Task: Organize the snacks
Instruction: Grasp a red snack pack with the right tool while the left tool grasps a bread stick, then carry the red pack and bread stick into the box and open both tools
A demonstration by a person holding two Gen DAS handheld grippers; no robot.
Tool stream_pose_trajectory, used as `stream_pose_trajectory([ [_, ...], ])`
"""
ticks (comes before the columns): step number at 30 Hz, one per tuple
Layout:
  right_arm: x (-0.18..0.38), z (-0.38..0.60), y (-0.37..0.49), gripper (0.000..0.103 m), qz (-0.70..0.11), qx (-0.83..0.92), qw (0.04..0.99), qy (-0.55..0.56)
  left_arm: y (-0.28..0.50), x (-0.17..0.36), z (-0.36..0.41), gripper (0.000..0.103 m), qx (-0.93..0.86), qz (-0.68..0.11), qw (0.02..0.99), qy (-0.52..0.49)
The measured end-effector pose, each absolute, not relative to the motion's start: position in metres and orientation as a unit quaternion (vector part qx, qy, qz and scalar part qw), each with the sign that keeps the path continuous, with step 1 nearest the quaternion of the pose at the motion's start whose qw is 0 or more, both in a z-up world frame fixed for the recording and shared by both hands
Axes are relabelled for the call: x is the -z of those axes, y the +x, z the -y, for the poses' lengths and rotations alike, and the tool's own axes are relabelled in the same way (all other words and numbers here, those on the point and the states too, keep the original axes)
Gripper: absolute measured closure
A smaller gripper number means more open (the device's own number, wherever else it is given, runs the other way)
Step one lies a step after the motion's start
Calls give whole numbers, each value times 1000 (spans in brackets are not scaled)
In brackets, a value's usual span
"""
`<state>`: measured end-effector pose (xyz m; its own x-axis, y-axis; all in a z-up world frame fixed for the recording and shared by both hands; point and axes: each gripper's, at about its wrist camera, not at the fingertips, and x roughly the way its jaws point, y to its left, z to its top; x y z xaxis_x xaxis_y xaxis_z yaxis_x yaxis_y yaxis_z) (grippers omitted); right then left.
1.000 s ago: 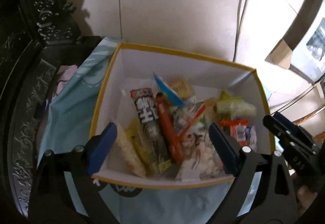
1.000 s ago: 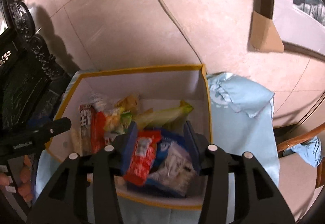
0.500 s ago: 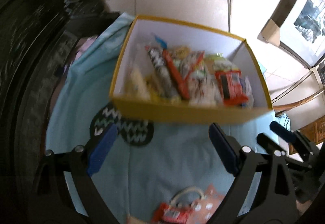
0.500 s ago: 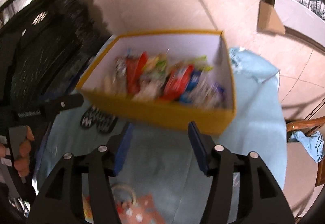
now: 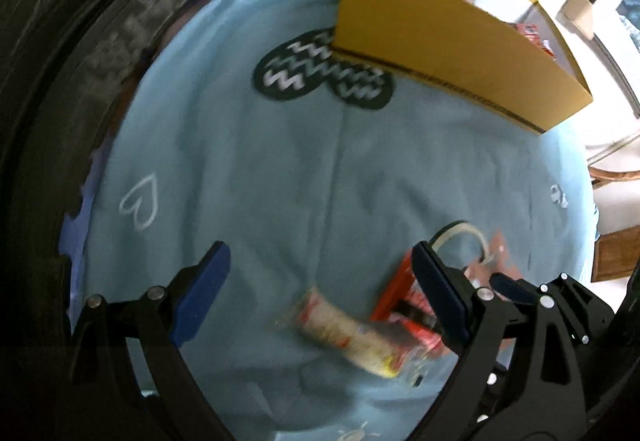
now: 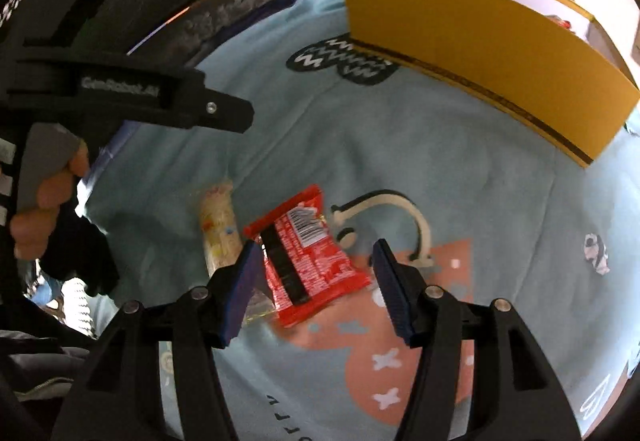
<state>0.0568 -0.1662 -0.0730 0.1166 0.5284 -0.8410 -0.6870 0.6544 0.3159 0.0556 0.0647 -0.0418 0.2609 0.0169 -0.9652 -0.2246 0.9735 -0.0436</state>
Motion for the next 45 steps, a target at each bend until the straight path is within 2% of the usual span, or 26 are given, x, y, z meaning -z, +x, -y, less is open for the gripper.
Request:
stream_pose_trajectory([
  [11, 98, 131, 50, 44, -521, -421, 730, -139, 29, 42, -80, 10, -103, -609, 780, -103],
  [14, 106, 125, 53, 57, -522, -406, 731, -165, 26, 44, -82, 10, -108, -614, 775, -105],
  [23, 84, 193, 99, 59, -545, -348, 761, -50, -2, 65, -58, 10, -98, -648, 745, -128],
  [31, 79, 214, 102, 59, -544, -343, 765, -33, 6, 85, -31, 13, -102, -660, 733, -129],
  [33, 80, 215, 100, 59, -544, -345, 764, -33, 11, 94, -26, 17, -101, -666, 728, -128],
  [35, 79, 217, 100, 59, -544, -347, 763, -34, 13, 104, -23, 31, -102, -677, 718, -130],
  [37, 78, 219, 100, 59, -544, -348, 763, -35, 12, 109, -23, 36, -108, -676, 719, -119],
  [38, 77, 220, 100, 59, -544, -348, 763, -35, 11, 108, -20, 48, -115, -674, 722, -105],
  [39, 77, 221, 100, 59, -544, -347, 763, -34, 10, 107, -19, 56, -122, -673, 724, -89],
  [40, 77, 222, 100, 59, -544, -346, 763, -33, 10, 105, -18, 71, -120, -672, 726, -86],
  [41, 75, 223, 100, 59, -544, -346, 764, -32, 9, 102, -19, 74, -116, -675, 724, -81],
  [45, 68, 228, 100, 59, -539, -346, 768, -27, 4, 86, -20, 75, -99, -669, 732, -86],
])
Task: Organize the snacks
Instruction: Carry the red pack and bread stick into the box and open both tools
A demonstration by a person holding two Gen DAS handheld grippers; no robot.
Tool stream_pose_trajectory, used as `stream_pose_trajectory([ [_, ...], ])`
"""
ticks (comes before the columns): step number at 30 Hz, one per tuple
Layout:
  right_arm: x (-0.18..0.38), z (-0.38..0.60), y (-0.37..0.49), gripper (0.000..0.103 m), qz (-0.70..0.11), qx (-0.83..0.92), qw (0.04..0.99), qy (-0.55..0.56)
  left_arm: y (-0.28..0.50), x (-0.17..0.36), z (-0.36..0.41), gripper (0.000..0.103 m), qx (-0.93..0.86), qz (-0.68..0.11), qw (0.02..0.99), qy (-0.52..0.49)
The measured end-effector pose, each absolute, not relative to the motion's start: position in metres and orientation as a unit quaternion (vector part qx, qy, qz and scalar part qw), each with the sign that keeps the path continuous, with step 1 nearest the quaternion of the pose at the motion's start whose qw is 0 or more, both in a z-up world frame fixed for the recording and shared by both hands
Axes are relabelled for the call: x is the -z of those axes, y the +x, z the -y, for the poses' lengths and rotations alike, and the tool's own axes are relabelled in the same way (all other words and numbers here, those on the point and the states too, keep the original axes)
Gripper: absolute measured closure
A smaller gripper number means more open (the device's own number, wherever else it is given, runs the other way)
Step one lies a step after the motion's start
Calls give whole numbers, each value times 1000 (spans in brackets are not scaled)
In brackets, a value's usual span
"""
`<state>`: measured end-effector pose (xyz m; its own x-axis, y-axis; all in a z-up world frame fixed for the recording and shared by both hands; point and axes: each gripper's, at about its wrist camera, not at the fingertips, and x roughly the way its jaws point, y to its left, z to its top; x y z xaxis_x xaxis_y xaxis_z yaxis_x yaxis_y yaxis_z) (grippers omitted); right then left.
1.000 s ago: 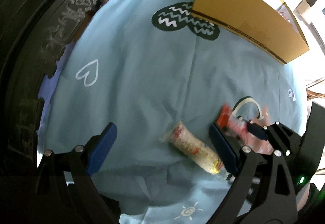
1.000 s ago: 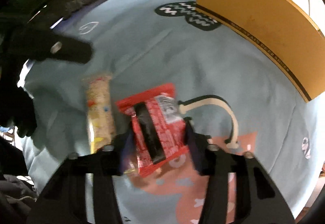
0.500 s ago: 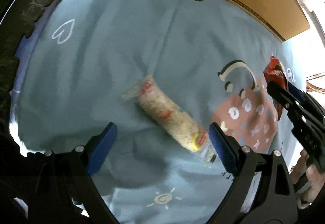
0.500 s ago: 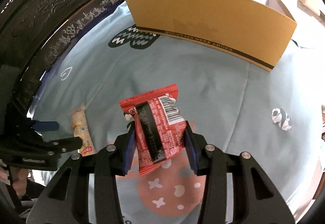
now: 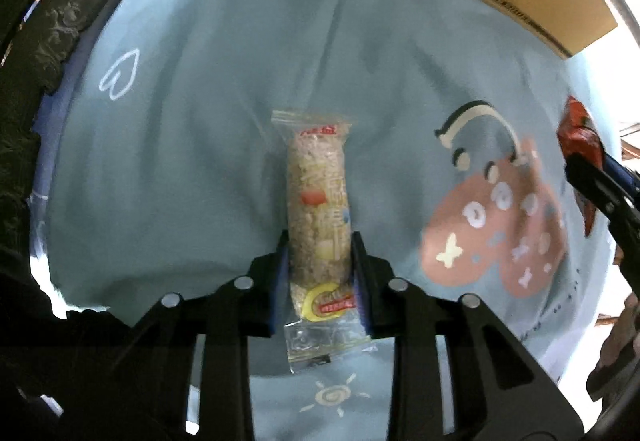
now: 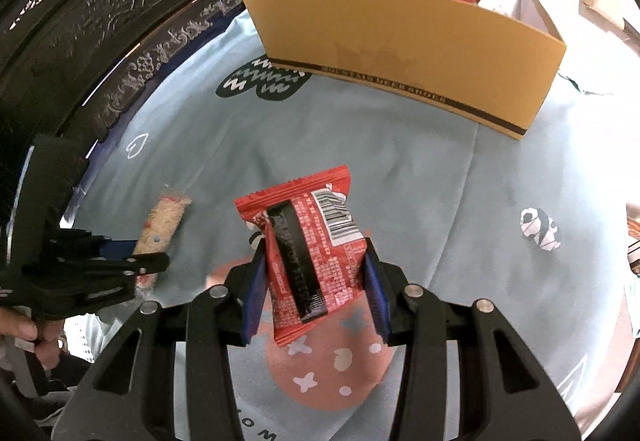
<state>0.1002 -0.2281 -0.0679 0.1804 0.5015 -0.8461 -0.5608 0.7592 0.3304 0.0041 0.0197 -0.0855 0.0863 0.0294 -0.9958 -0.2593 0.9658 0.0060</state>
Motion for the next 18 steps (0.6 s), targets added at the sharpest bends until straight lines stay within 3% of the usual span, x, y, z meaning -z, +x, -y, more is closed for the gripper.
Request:
stream_pose_trajectory([
  [10, 44, 239, 106, 59, -523, -338, 783, -7, 5, 31, -16, 75, -71, -627, 771, -79],
  [18, 7, 250, 125, 59, -495, -324, 806, 0, 50, -13, -5, 75, -43, -585, 807, -68],
])
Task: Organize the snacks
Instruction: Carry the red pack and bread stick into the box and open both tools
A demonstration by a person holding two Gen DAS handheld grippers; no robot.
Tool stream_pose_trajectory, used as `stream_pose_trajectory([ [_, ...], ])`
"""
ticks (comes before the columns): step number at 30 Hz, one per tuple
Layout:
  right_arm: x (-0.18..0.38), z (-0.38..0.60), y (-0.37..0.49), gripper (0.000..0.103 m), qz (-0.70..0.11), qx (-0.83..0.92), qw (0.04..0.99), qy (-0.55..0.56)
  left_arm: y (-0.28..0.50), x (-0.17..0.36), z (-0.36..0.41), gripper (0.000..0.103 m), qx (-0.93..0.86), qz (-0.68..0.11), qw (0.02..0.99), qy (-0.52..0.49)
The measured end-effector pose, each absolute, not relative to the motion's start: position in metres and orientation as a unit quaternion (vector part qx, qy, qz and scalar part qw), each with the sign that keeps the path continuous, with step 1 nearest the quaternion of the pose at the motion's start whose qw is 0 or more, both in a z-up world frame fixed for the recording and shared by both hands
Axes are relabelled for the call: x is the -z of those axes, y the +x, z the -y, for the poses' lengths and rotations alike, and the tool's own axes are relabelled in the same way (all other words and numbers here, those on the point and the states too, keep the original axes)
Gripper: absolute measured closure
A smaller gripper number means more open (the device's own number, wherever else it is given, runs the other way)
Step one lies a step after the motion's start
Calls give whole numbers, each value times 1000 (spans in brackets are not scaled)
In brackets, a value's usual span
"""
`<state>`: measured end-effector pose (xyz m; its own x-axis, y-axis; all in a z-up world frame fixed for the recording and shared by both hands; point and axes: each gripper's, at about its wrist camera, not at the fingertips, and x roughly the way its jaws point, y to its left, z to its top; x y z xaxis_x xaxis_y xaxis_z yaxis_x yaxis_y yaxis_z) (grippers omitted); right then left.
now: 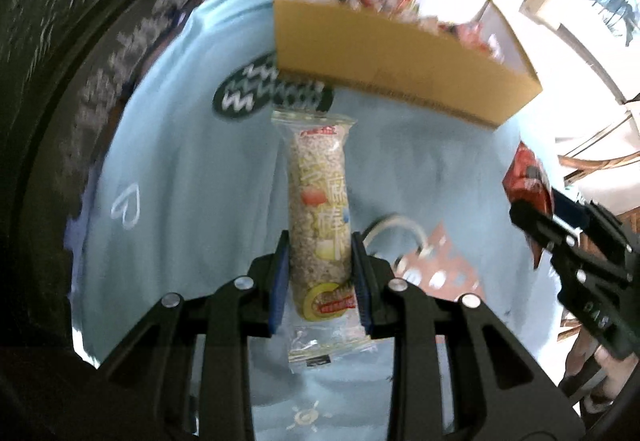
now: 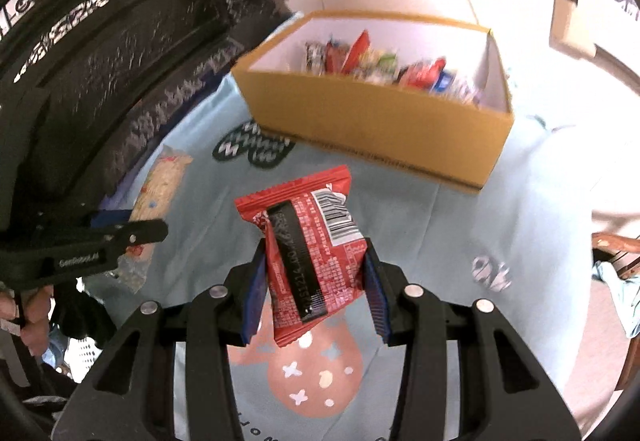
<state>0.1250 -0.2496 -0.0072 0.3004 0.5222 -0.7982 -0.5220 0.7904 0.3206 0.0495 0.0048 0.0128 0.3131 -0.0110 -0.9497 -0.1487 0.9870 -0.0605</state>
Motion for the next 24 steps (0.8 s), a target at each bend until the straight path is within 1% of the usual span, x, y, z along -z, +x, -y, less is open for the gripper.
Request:
stream_pose_trajectory([
  [8, -28, 254, 161, 59, -465, -302, 832, 11, 104, -42, 9, 75, -16, -552, 832, -57],
  [13, -44, 255, 200, 59, -447, -282, 848, 26, 141, -54, 12, 74, -8, -538, 841, -56],
  [20, -49, 251, 244, 59, -441, -261, 858, 44, 198, -64, 16, 74, 4, -522, 852, -49],
  [24, -40, 246, 268, 59, -444, -249, 860, 48, 230, -56, 16, 74, 10, -522, 852, -45],
])
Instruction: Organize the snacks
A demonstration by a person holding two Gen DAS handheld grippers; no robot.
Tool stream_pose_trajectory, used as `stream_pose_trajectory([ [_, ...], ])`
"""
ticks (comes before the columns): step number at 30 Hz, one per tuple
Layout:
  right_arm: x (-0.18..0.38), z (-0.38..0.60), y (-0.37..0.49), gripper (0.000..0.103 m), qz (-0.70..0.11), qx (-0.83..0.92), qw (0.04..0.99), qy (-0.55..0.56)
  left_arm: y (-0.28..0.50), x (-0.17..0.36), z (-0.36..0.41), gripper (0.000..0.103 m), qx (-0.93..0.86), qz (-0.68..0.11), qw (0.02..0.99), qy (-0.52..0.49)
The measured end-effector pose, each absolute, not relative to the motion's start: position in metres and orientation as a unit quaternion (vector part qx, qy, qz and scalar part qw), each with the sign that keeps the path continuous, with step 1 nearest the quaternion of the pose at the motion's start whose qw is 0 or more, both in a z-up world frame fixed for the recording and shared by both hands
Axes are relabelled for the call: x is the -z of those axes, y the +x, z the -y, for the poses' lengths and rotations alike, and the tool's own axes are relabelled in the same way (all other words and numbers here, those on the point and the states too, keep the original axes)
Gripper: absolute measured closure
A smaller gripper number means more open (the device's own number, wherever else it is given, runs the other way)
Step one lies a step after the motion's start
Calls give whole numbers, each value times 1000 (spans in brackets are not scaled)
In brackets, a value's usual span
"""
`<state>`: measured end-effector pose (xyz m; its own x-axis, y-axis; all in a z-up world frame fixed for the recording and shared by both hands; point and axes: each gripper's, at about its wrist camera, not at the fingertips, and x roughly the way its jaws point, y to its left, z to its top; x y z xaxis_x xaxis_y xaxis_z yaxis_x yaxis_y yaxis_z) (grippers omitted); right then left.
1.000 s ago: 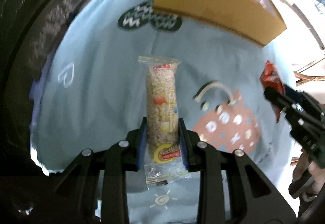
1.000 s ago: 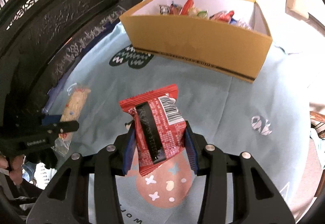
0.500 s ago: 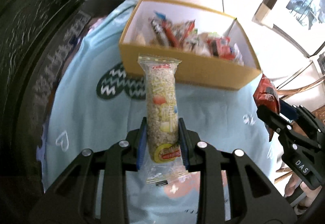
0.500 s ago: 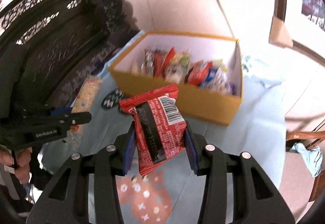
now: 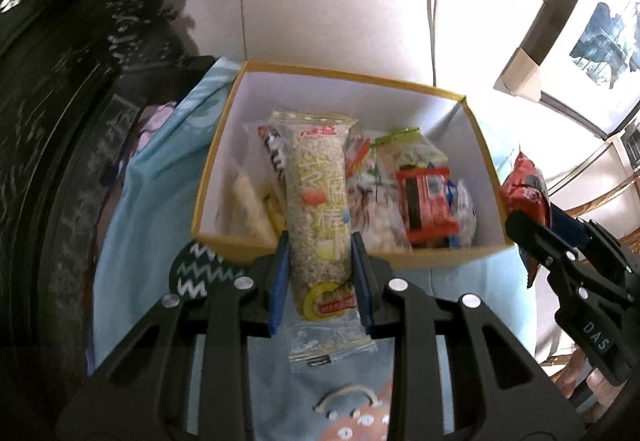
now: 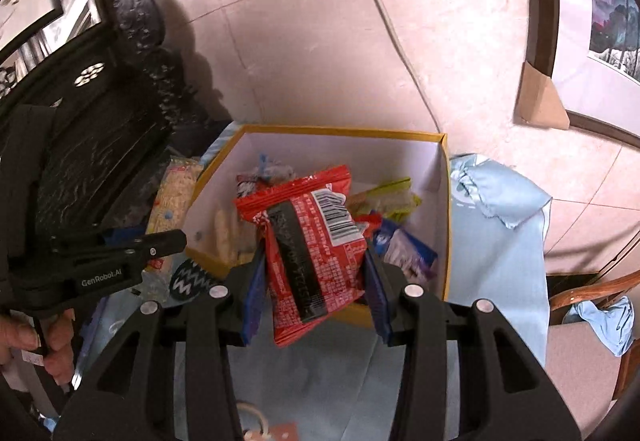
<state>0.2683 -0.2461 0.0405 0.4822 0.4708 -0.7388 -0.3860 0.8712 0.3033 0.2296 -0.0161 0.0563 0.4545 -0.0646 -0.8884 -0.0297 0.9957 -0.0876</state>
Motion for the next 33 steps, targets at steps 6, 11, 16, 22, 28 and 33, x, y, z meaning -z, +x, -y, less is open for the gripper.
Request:
stream_pose_trajectory([
  [6, -30, 237, 303, 59, -452, -232, 860, 55, 280, -46, 19, 74, 16, -523, 852, -33],
  [11, -18, 224, 329, 59, -462, -224, 856, 61, 313, -37, 24, 74, 19, -525, 851, -25],
  [16, -7, 219, 348, 58, -473, -213, 852, 72, 329, -24, 23, 74, 15, -533, 846, -24],
  [22, 21, 221, 359, 37, -502, -152, 847, 80, 336, -9, 23, 3, -49, -522, 851, 21],
  [28, 17, 225, 335, 37, -491, -164, 852, 74, 318, -13, 26, 3, -34, -521, 853, 14],
  [33, 13, 234, 320, 37, -493, -161, 850, 88, 304, -17, 27, 3, -38, -523, 851, 12],
])
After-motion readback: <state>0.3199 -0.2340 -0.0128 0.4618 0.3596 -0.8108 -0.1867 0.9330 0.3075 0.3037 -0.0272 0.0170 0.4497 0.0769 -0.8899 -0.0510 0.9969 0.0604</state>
